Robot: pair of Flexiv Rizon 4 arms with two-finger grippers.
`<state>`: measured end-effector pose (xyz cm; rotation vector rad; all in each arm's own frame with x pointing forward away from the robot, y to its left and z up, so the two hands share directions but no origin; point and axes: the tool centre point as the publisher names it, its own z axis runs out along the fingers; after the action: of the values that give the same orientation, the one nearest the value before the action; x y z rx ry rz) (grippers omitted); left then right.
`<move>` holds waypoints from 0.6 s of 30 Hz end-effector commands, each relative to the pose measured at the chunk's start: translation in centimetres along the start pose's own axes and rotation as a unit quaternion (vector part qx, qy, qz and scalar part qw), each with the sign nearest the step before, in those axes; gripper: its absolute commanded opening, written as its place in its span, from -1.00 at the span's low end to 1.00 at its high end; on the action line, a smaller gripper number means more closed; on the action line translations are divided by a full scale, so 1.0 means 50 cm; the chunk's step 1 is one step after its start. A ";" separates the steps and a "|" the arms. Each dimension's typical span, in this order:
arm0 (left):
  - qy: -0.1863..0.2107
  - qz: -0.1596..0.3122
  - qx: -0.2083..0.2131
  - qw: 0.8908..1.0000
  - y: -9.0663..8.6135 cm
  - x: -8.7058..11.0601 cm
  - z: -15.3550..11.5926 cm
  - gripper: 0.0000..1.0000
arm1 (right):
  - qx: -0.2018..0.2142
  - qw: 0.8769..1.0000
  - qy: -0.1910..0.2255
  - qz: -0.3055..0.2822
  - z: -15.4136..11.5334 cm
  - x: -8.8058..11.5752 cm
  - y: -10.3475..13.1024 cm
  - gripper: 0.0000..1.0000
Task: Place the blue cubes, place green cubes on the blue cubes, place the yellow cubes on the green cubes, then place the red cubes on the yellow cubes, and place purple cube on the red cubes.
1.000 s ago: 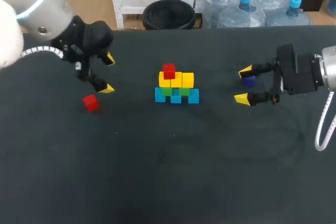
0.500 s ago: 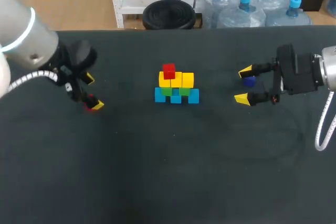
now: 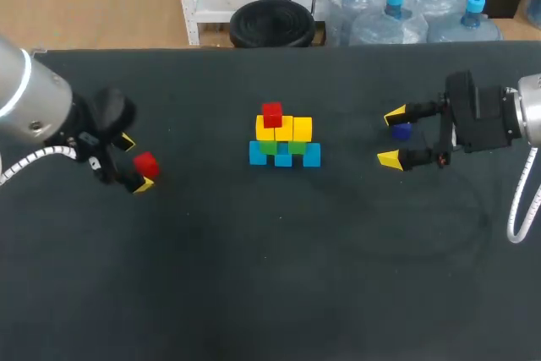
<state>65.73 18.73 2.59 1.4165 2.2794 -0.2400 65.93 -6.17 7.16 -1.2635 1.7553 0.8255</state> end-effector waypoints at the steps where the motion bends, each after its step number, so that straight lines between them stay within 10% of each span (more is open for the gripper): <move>1: -0.003 0.001 0.000 1.000 0.012 0.005 0.006 1.00 | 0.000 1.000 -0.001 -0.001 0.002 0.001 -0.001 1.00; 14: -0.015 -0.003 0.003 1.000 0.044 0.006 0.038 1.00 | 0.000 1.000 -0.001 -0.001 0.002 0.001 -0.001 1.00; 18: -0.016 -0.003 0.005 1.000 0.051 0.008 0.048 0.69 | 0.000 1.000 -0.001 -0.001 0.002 0.001 -0.001 1.00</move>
<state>67.97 19.32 1.01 1.3966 2.2635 -0.2636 65.93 -6.17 7.16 -1.2635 1.7553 0.8255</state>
